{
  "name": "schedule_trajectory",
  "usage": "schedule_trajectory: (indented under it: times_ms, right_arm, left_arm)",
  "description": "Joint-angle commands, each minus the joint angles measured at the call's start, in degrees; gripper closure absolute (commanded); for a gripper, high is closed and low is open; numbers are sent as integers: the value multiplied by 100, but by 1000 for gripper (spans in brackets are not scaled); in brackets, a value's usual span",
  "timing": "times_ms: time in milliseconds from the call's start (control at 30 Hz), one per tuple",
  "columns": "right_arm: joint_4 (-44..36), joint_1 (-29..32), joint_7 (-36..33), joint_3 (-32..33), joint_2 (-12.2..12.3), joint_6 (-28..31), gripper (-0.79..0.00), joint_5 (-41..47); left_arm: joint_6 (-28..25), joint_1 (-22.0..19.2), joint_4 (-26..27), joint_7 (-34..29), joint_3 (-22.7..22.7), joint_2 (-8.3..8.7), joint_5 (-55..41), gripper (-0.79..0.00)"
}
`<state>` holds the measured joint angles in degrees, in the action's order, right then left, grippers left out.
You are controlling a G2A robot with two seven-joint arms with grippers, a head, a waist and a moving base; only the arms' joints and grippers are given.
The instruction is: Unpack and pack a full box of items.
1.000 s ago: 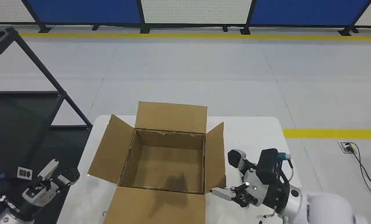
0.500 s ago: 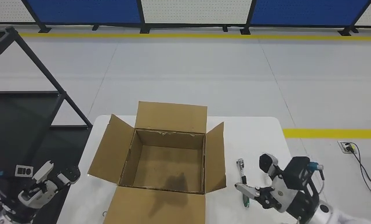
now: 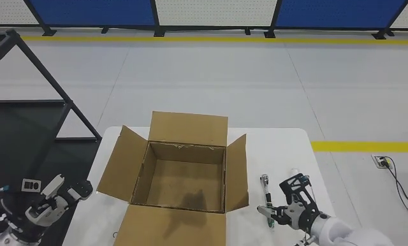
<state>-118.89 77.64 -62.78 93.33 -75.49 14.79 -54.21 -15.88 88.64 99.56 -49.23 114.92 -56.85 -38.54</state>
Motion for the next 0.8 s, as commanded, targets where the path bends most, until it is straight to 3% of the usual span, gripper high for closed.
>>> schedule_trajectory:
  times_ms: [0, 367, 533, 667, 733, 767]
  right_arm:
    - [29, -32, -3, -3, 1, -39, -785, -8]
    - [80, -7, 143, -56, 1, -101, -785, -49]
    - [515, -391, -3, -705, 10, -781, -785, -1487]
    - [1121, -834, -174, -1168, -20, -1263, -779, -2095]
    - [1413, -1033, -270, -1320, -31, -1381, -536, -2269]
    - [1541, -1126, -307, -1368, -38, -1427, -486, -2286]
  left_arm:
    - [16, 6, 9, 25, -1, -1, 29, -785]
    - [16, 6, 9, 25, -1, -1, 29, -785]
    - [51, 29, 70, 145, -20, -10, 56, -785]
    - [19, 65, 73, 144, 6, -15, 84, -785]
    - [3, 68, 62, 149, 17, -18, 64, -785]
    - [-1, 68, 50, 155, 23, -20, 50, -785]
